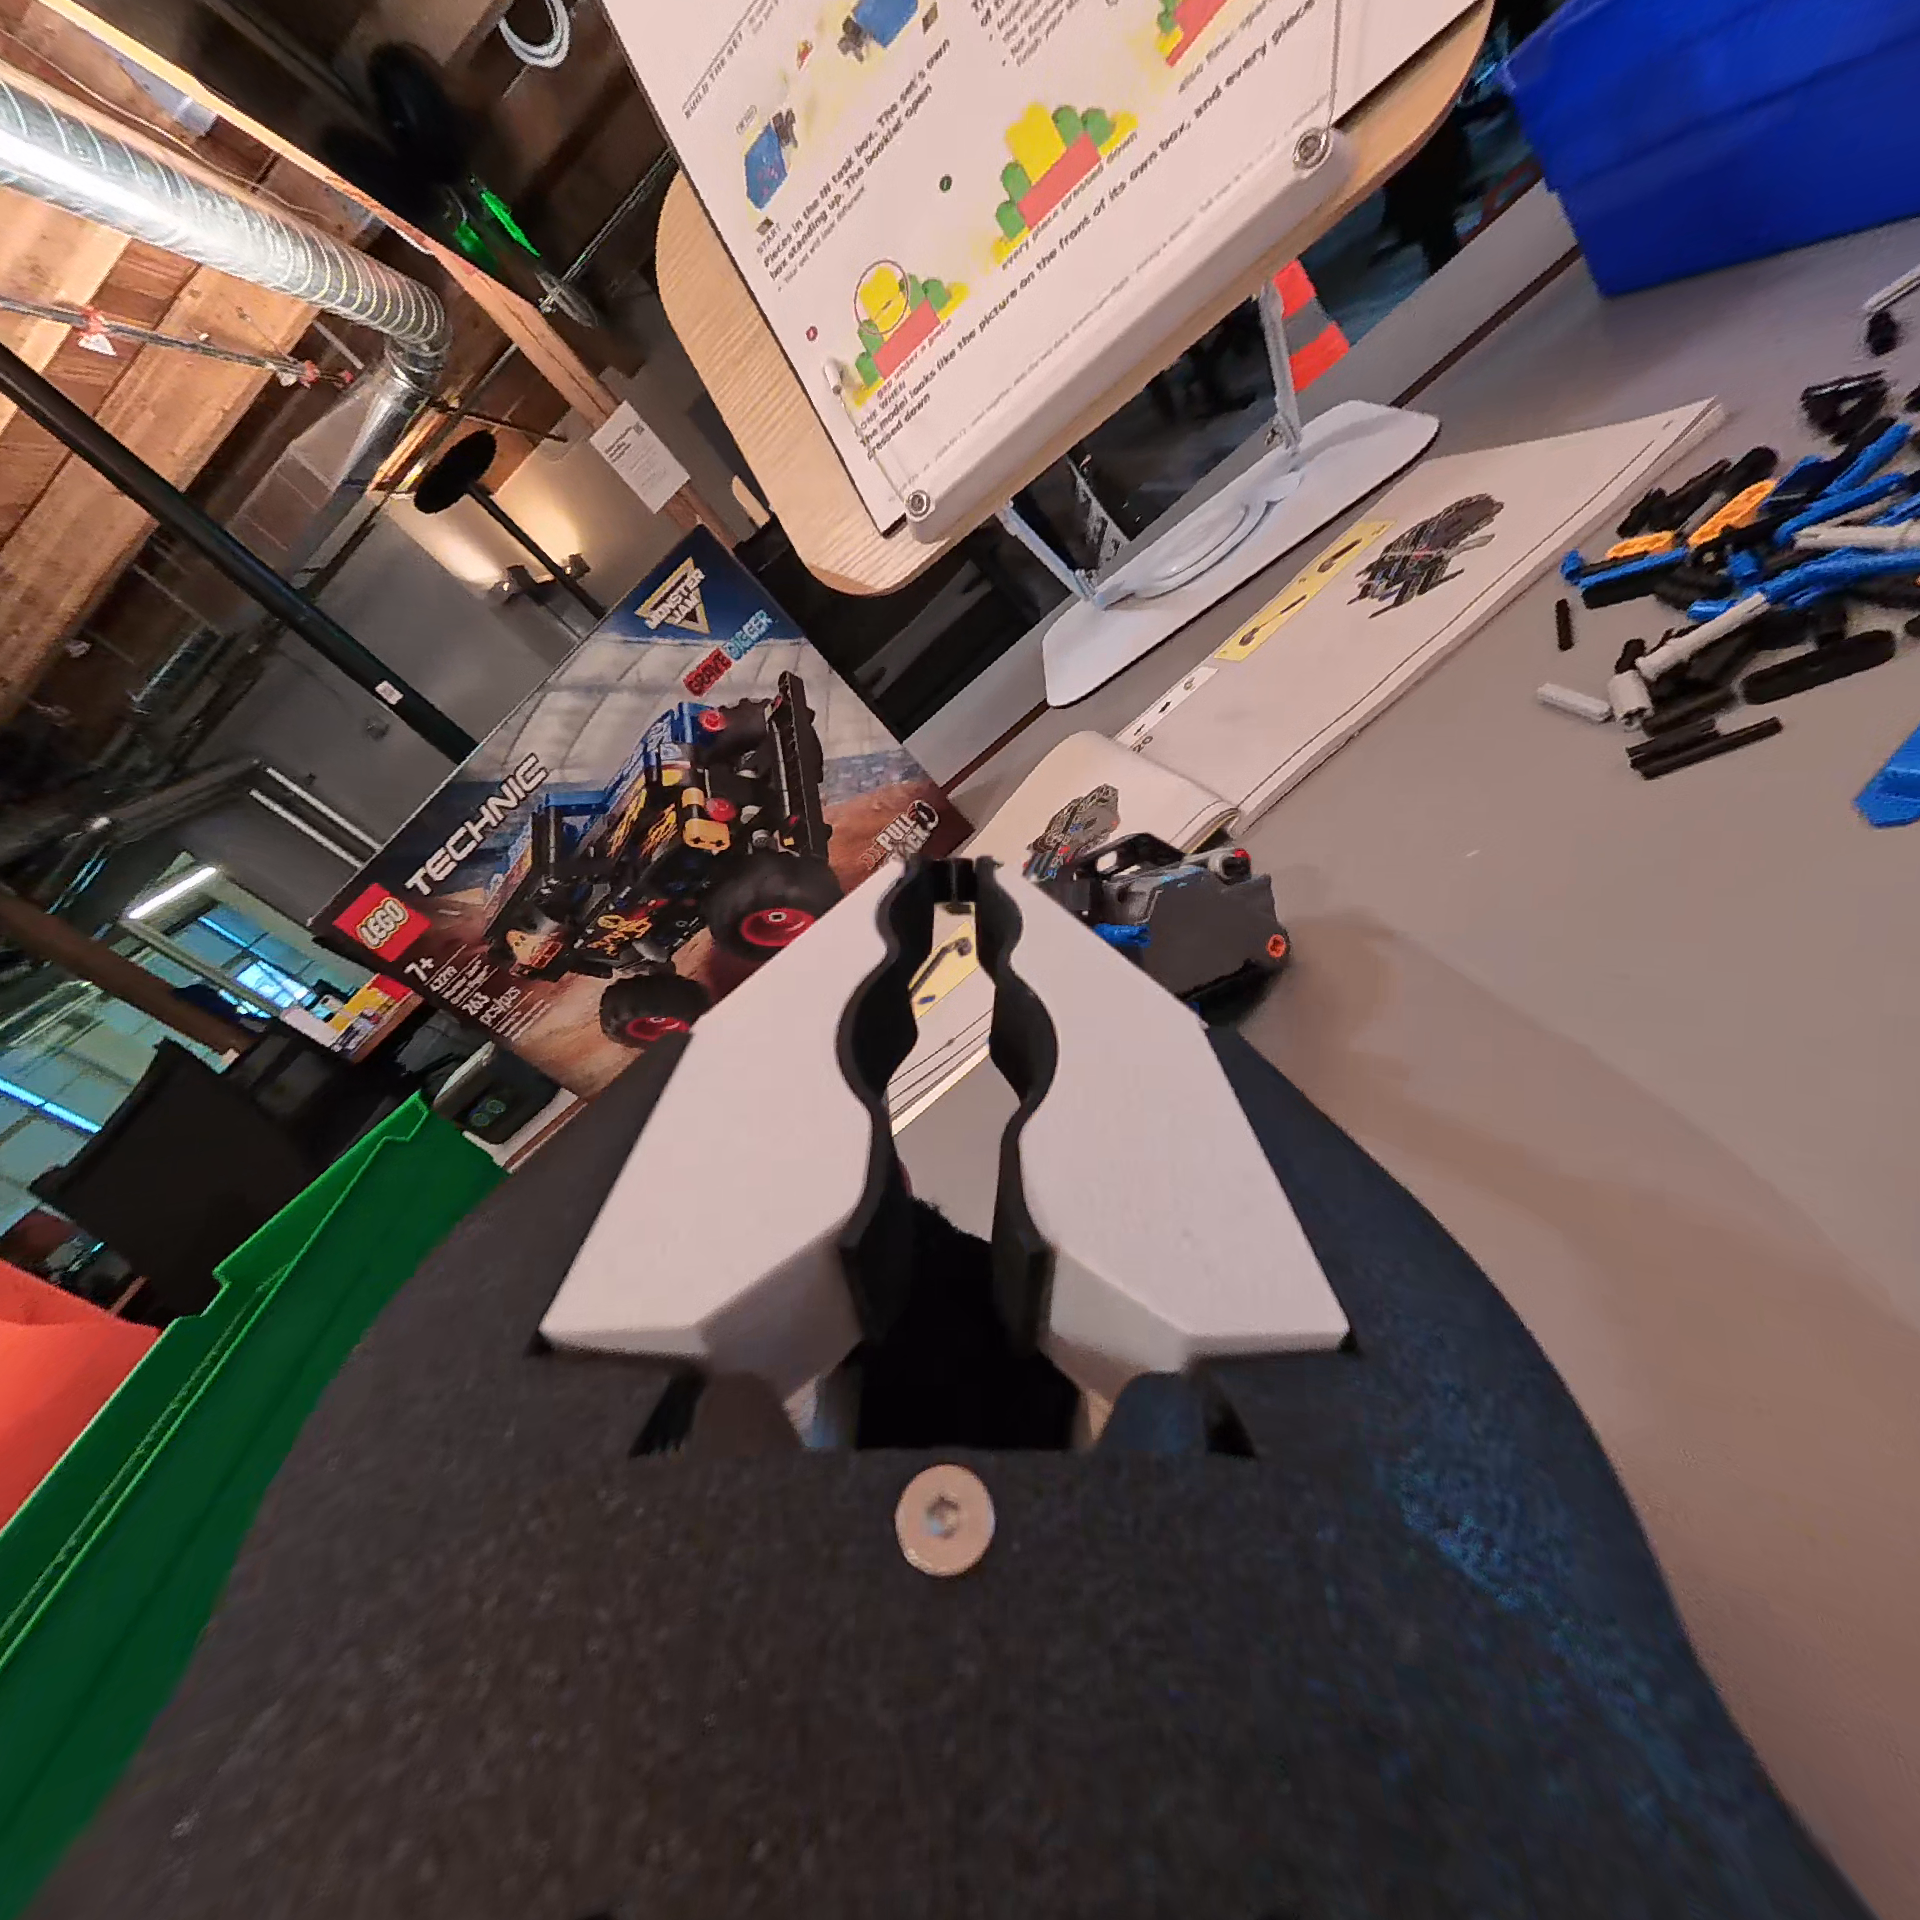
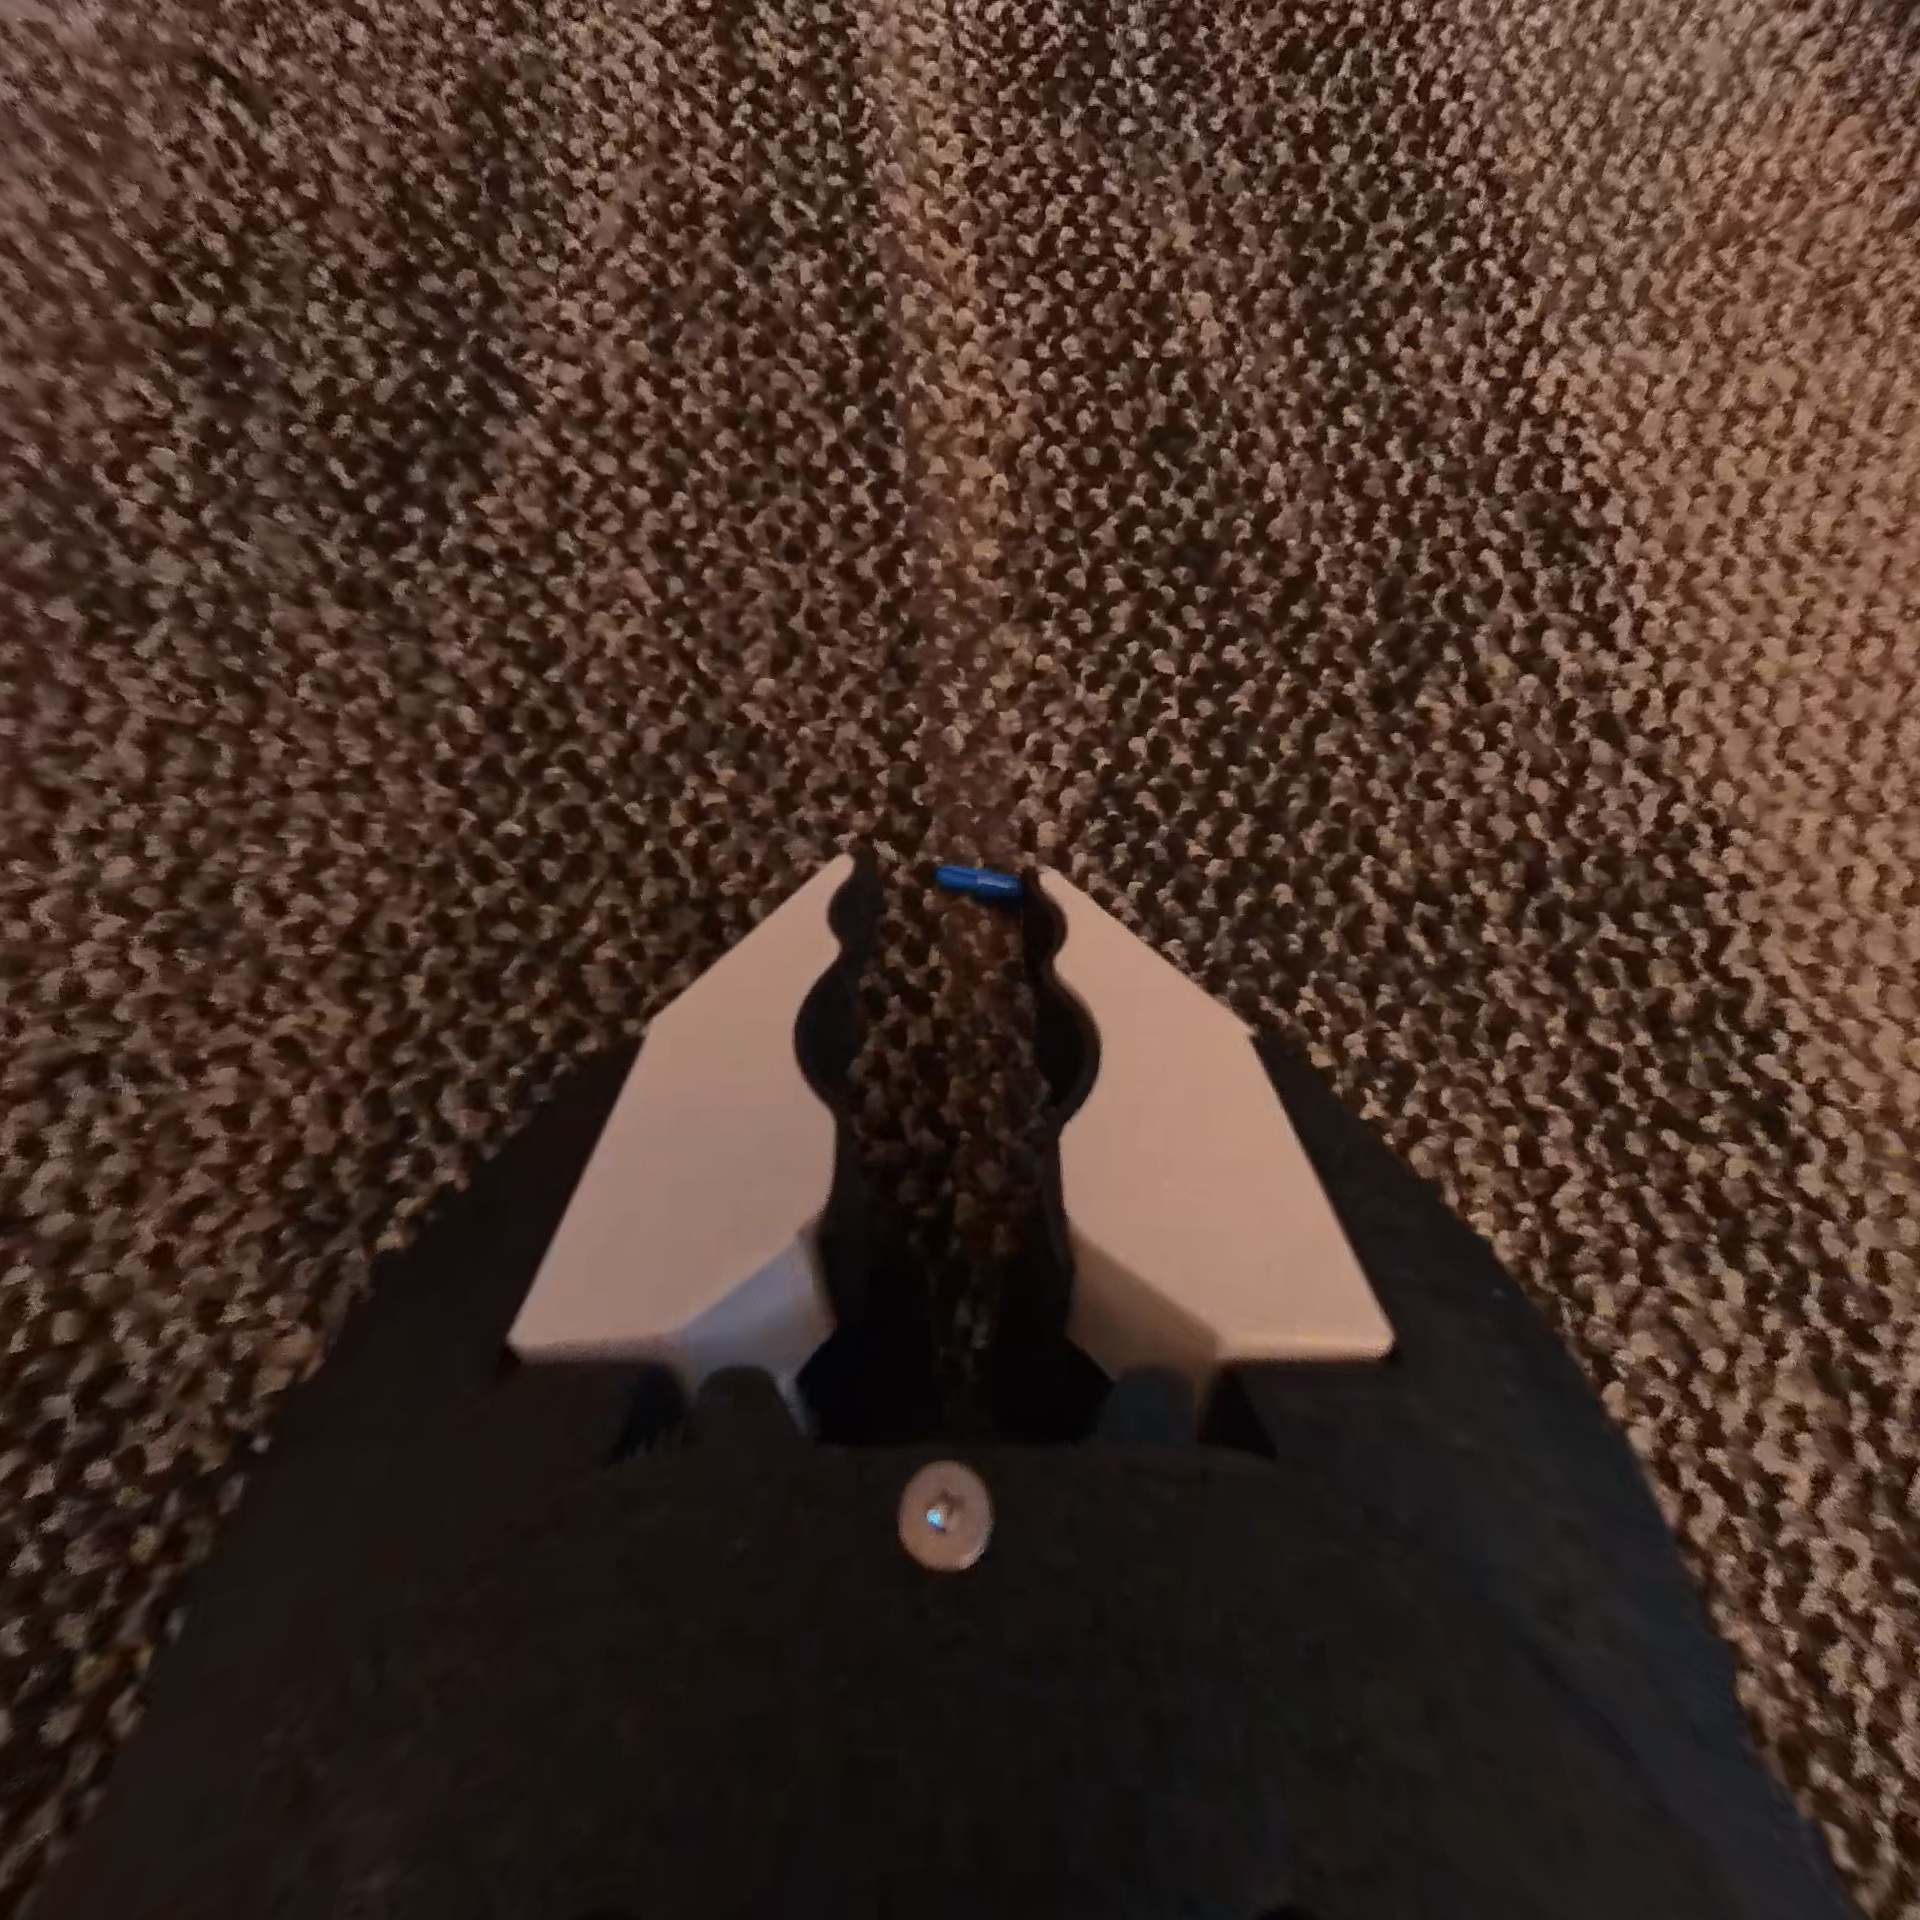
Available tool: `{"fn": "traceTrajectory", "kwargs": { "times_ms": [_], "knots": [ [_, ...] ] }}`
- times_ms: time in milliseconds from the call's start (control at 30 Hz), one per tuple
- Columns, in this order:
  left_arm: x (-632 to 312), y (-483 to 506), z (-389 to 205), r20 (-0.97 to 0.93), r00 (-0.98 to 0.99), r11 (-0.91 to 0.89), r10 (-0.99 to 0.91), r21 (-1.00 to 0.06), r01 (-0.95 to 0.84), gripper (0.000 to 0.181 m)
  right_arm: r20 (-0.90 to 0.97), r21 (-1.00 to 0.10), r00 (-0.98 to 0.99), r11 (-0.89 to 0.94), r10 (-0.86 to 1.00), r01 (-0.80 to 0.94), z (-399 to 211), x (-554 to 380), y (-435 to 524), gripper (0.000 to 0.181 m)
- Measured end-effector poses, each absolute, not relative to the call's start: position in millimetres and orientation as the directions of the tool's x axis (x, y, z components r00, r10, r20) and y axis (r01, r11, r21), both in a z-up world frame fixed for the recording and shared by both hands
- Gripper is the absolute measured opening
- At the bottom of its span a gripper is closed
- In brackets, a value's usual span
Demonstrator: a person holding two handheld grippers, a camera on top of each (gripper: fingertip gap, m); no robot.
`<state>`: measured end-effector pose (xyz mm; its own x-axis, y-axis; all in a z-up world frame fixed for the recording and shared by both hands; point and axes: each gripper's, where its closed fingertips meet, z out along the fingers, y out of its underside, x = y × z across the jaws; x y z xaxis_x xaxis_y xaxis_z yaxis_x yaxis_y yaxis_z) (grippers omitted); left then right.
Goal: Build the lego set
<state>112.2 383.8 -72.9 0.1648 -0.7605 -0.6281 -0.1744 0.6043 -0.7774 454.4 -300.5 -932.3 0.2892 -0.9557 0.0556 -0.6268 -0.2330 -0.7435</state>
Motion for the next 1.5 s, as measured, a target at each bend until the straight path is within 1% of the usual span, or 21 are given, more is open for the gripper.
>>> {"fn": "traceTrajectory", "kwargs": {
  "times_ms": [33,133,200,367,467,567,667,700,767,833,867,900,933,1000,1067,1133,1233,1267,1300,1400,1500],
  "knots": [
    [112,385,-73,-0.632,0.172,0.606,-0.756,-0.774,-0.184,0.006,0.055,-0.743,0.286,-0.23,-0.957,-0.628,-932,455,-301,0.025],
    [111,387,-75,-0.638,0.183,0.606,-0.748,-0.769,-0.201,0.006,-0.027,-0.745,0.254,-0.15,-0.967,-0.651,-932,455,-305,0.015],
    [111,387,-75,-0.636,0.182,0.605,-0.75,-0.771,-0.201,0.006,-0.102,-0.745,0.248,-0.091,-0.963,-0.66,-931,455,-304,0.015],
    [111,384,-74,-0.63,0.17,0.605,-0.757,-0.775,-0.182,0.006,-0.145,-0.766,0.29,-0.078,-0.946,-0.638,-921,445,-297,0.015],
    [111,378,-74,-0.621,0.139,0.602,-0.772,-0.783,-0.156,0.006,-0.121,-0.808,0.284,-0.072,-0.951,-0.584,-893,426,-299,0.015],
    [109,366,-71,-0.616,0.096,0.607,-0.782,-0.788,-0.102,0.006,-0.117,-0.878,0.297,-0.04,-0.948,-0.477,-832,391,-286,0.015],
    [104,354,-64,-0.622,0.072,0.621,-0.78,-0.783,-0.032,0.006,-0.106,-0.931,0.346,-0.029,-0.932,-0.363,-757,325,-253,0.015],
    [102,350,-62,-0.621,0.068,0.622,-0.781,-0.783,-0.013,0.006,-0.083,-0.943,0.4,-0.058,-0.913,-0.328,-732,299,-233,0.015],
    [97,339,-57,-0.621,0.043,0.623,-0.783,-0.781,0.045,0.006,0.06,-0.944,0.466,-0.202,-0.883,-0.262,-686,252,-199,0.015],
    [91,326,-50,-0.615,0.023,0.615,-0.788,-0.783,0.094,0.006,0.108,-0.945,0.475,-0.238,-0.873,-0.223,-637,222,-175,0.015],
    [88,318,-48,-0.621,0.008,0.618,-0.783,-0.778,0.115,0.006,0.124,-0.945,0.473,-0.25,-0.872,-0.212,-616,212,-167,0.014],
    [85,311,-47,-0.635,-0.003,0.63,-0.772,-0.766,0.127,0.006,0.127,-0.94,0.385,-0.235,-0.914,-0.249,-602,211,-170,0.015],
    [81,305,-44,-0.651,0.005,0.645,-0.759,-0.751,0.144,0.006,0.104,-0.945,0.36,-0.205,-0.927,-0.254,-591,210,-160,0.015],
    [74,293,-38,-0.665,-0.003,0.652,-0.747,-0.733,0.194,0.006,0.096,-0.932,0.382,-0.218,-0.919,-0.291,-584,207,-135,0.016],
    [70,295,-37,-0.641,-0.017,0.626,-0.768,-0.755,0.199,0.006,0.11,-0.916,0.436,-0.262,-0.893,-0.305,-567,198,-110,0.015],
    [67,294,-45,-0.59,-0.105,0.567,-0.801,-0.803,0.183,0.006,0.089,-0.902,0.49,-0.279,-0.867,-0.33,-542,179,-85,0.015],
    [66,300,-51,-0.545,-0.166,0.523,-0.822,-0.838,0.158,0.006,0.077,-0.908,0.597,-0.304,-0.799,-0.289,-483,133,-37,0.015],
    [66,302,-52,-0.521,-0.181,0.499,-0.834,-0.853,0.152,0.006,0.125,-0.892,0.651,-0.372,-0.749,-0.257,-467,118,-22,0.015],
    [66,302,-52,-0.505,-0.193,0.483,-0.841,-0.863,0.149,0.006,0.143,-0.859,0.663,-0.425,-0.735,-0.286,-455,106,-16,0.015],
    [67,300,-55,-0.543,-0.186,0.523,-0.819,-0.84,0.147,0.006,0.024,-0.901,0.701,-0.32,-0.713,-0.294,-384,71,18,0.015],
    [71,300,-63,-0.574,-0.181,0.563,-0.798,-0.819,0.115,0.006,0.049,-0.887,0.787,-0.389,-0.615,-0.249,-321,10,49,0.016]
  ]
}}
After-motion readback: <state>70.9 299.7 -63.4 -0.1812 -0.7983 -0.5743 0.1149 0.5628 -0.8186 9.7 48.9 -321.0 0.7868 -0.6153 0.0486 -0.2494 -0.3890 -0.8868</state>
